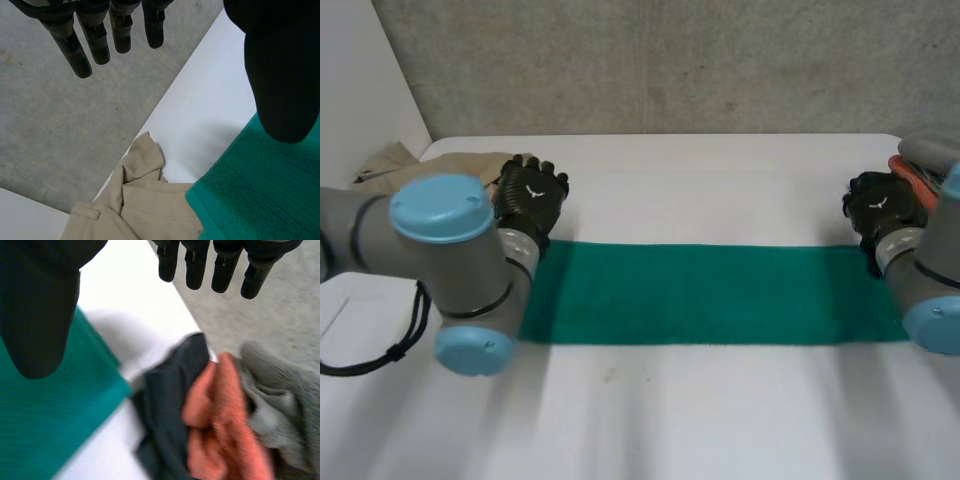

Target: Fold the laundry.

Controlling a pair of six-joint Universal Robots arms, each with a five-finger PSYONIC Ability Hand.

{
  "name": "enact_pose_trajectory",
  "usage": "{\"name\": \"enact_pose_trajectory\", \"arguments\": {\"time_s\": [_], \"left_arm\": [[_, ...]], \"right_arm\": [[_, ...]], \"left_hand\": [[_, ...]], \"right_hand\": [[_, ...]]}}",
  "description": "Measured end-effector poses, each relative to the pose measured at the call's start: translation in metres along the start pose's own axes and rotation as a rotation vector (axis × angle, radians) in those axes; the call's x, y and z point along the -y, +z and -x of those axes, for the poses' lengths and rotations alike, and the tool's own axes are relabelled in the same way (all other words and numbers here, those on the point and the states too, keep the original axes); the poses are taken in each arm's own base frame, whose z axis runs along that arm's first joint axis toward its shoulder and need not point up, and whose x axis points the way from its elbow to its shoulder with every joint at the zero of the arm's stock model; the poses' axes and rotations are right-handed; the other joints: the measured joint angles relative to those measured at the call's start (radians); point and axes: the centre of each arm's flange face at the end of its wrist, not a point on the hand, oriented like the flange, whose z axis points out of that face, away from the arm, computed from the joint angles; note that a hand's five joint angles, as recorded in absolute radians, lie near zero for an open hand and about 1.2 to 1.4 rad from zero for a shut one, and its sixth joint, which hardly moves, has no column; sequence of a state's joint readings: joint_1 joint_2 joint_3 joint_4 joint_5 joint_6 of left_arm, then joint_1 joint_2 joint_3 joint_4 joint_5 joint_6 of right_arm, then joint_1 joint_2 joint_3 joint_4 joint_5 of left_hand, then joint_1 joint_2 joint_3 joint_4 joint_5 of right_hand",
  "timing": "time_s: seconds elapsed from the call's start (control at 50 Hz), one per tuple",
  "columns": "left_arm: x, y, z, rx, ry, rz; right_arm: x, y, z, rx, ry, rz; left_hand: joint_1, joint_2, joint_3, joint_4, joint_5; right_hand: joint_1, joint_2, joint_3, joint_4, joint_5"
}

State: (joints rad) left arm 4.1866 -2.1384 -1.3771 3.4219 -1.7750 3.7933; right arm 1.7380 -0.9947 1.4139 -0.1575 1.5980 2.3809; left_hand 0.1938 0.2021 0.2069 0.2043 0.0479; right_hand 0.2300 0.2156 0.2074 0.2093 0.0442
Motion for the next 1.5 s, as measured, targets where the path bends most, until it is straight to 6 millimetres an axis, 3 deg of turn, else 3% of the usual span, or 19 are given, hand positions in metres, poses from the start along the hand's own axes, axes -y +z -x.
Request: {"name": "enact_pose_trajectory", "arguments": {"time_s": [0.14,0.3,0.42,0.46,0.5,0.54,0.64,0.82,0.92,1.0,1.14,1.2,1.22,1.24,1.26,1.34,1.36,1.42,1.5], "left_arm": [[0.004,-0.043,0.013,-0.023,-0.009,-0.001],[-0.004,-0.075,0.005,-0.105,-0.062,-0.017],[-0.009,-0.078,-0.001,-0.132,-0.125,-0.013],[-0.011,-0.078,-0.002,-0.135,-0.140,-0.009],[-0.012,-0.077,-0.003,-0.136,-0.147,-0.006],[-0.012,-0.077,-0.003,-0.135,-0.149,-0.006],[-0.010,-0.076,-0.001,-0.129,-0.150,-0.010],[-0.006,-0.078,0.004,-0.115,-0.153,-0.024],[-0.003,-0.081,0.007,-0.110,-0.155,-0.032],[-0.001,-0.081,0.009,-0.105,-0.156,-0.038],[0.006,-0.084,0.016,-0.084,-0.163,-0.062],[0.011,-0.087,0.021,-0.072,-0.171,-0.079],[0.012,-0.087,0.022,-0.069,-0.173,-0.083],[0.014,-0.088,0.023,-0.066,-0.176,-0.088],[0.015,-0.089,0.024,-0.064,-0.179,-0.091],[0.017,-0.090,0.026,-0.059,-0.186,-0.099],[0.017,-0.091,0.026,-0.059,-0.188,-0.099],[0.016,-0.091,0.026,-0.062,-0.190,-0.097],[0.016,-0.090,0.024,-0.066,-0.190,-0.096]], "right_arm": [[-0.015,-0.036,-0.013,0.189,0.145,0.046],[-0.053,-0.045,-0.024,0.238,0.237,0.107],[-0.069,-0.037,-0.029,0.196,0.238,0.110],[-0.076,-0.030,-0.028,0.182,0.235,0.113],[-0.083,-0.023,-0.028,0.171,0.227,0.120],[-0.089,-0.018,-0.031,0.158,0.216,0.132],[-0.104,-0.012,-0.045,0.114,0.178,0.179],[-0.142,-0.012,-0.101,-0.031,0.106,0.299],[-0.139,-0.016,-0.129,-0.111,0.020,0.302],[-0.106,-0.020,-0.128,-0.129,-0.030,0.223],[0.011,-0.040,-0.060,-0.033,-0.046,-0.154],[0.065,-0.066,-0.007,0.066,-0.057,-0.372],[0.075,-0.072,0.005,0.092,-0.061,-0.414],[0.091,-0.086,0.031,0.148,-0.071,-0.493],[0.097,-0.091,0.041,0.173,-0.075,-0.523],[0.119,-0.133,0.119,0.361,-0.135,-0.691],[0.119,-0.145,0.141,0.415,-0.164,-0.722],[0.111,-0.164,0.183,0.512,-0.238,-0.758],[0.095,-0.174,0.214,0.581,-0.318,-0.762]], "left_hand": [[0.000,0.000,0.000,0.000,0.000],[0.000,0.000,0.000,0.000,0.000],[0.000,0.000,0.000,0.000,0.000],[0.000,0.000,0.000,0.000,0.000],[0.000,0.000,0.000,0.000,0.000],[0.000,0.000,0.000,0.000,0.000],[0.000,0.000,0.000,0.000,0.000],[0.000,0.000,0.000,0.000,0.000],[0.000,0.000,0.000,0.000,0.000],[0.000,0.000,0.000,0.000,0.000],[0.000,0.000,0.000,0.000,0.000],[0.000,0.000,0.000,0.000,0.000],[0.000,0.000,0.000,0.000,0.000],[0.000,0.000,0.000,0.000,0.000],[0.000,0.000,0.000,0.000,0.000],[0.000,0.000,0.000,0.000,0.000],[0.000,0.000,0.000,0.000,0.000],[0.000,0.000,0.000,0.000,0.000],[0.000,0.000,0.000,0.000,0.000]], "right_hand": [[0.104,0.126,0.138,0.135,0.133],[0.205,0.146,0.231,0.232,0.229],[0.223,0.172,0.251,0.254,0.251],[0.377,0.377,0.386,0.386,0.375],[0.779,0.787,0.778,0.777,0.750],[0.886,0.940,0.941,0.940,0.907],[0.886,0.962,0.979,0.985,0.919],[0.886,0.962,0.979,0.986,0.919],[0.886,0.962,0.979,0.986,0.927],[0.886,0.962,0.979,0.987,0.933],[0.886,0.962,0.979,0.988,0.935],[0.886,0.962,0.979,0.988,0.935],[0.886,0.962,0.979,0.988,0.935],[0.886,0.962,0.979,0.988,0.935],[0.886,0.962,0.979,0.988,0.934],[0.886,0.962,0.980,0.988,0.934],[0.886,0.962,0.980,0.989,0.935],[0.886,0.962,0.980,0.989,0.935],[0.845,0.900,0.925,0.929,0.894]]}}
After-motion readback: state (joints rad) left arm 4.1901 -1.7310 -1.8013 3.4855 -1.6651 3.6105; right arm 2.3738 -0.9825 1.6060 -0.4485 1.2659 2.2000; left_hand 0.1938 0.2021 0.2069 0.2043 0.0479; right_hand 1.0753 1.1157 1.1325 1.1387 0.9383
